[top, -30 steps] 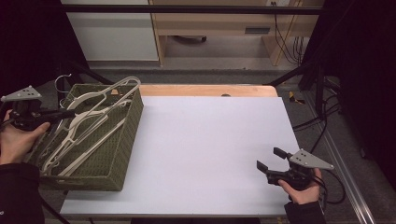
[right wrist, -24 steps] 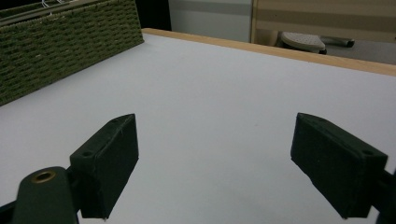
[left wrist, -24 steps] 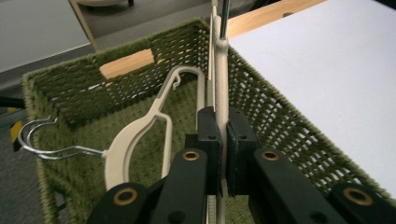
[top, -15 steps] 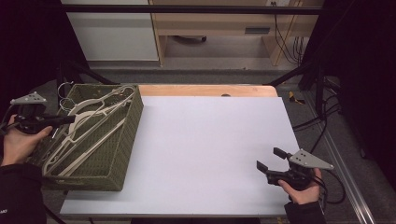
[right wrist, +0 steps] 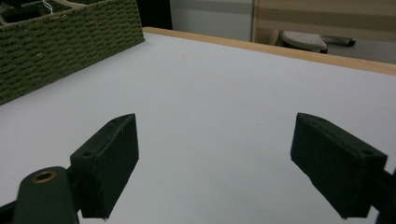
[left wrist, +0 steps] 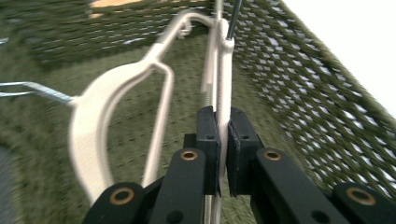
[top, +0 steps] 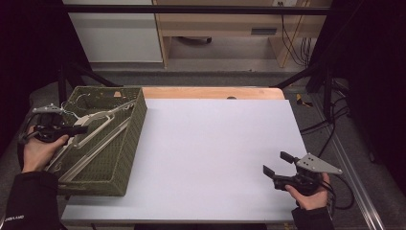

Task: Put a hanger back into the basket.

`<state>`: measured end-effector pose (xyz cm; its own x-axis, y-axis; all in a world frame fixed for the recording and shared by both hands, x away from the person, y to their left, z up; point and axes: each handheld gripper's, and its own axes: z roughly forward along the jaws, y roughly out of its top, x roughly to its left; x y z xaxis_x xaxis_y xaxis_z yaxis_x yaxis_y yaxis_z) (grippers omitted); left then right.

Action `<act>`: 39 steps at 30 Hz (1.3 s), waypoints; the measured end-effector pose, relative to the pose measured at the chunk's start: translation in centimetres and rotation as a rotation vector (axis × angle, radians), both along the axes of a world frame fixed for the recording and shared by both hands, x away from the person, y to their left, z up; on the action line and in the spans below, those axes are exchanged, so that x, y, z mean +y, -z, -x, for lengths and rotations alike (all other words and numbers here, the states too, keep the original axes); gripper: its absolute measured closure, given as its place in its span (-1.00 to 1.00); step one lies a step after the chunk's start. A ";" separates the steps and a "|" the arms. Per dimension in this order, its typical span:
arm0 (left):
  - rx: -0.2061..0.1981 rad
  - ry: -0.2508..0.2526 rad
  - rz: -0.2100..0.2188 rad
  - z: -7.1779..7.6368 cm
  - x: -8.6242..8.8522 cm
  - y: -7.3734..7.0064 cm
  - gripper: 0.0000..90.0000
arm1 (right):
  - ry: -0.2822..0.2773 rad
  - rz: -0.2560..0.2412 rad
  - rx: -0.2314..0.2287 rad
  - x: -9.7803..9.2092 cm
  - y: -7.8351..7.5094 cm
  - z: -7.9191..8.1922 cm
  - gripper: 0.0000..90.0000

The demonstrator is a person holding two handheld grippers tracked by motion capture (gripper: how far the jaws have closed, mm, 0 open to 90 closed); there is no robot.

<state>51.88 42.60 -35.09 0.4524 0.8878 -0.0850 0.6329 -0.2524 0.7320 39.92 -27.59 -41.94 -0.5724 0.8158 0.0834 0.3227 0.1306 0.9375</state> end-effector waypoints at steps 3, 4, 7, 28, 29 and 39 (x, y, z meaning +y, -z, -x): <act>-0.004 -0.083 -0.019 -0.1 0.3 0.2 0.82 | -0.003 0.000 0.000 0.0 0.0 0.0 -0.65; 0.004 -0.110 -0.018 -0.2 0.4 0.4 0.80 | -0.003 -0.002 0.004 0.0 0.1 0.0 -0.65; 0.001 -0.162 -0.037 0.0 0.9 0.7 0.56 | -0.003 -0.004 0.006 0.0 0.1 0.0 -0.65; -0.337 0.020 0.191 7.2 -5.6 -2.7 -0.56 | -0.017 -0.027 0.004 0.1 0.0 0.0 -0.65; -0.350 0.039 0.204 7.5 -6.4 -2.8 -0.62 | -0.018 -0.027 0.002 0.1 0.0 0.0 -0.65; -0.396 0.162 0.214 9.9 -11.9 -1.1 -0.92 | -0.015 -0.026 -0.008 -0.2 -0.2 0.1 -0.67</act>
<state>42.02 30.67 -33.95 0.6177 0.7847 -0.0518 0.2600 -0.1417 0.9552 39.83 -27.75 -41.76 -0.5853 0.8047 0.0996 0.3134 0.1112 0.9431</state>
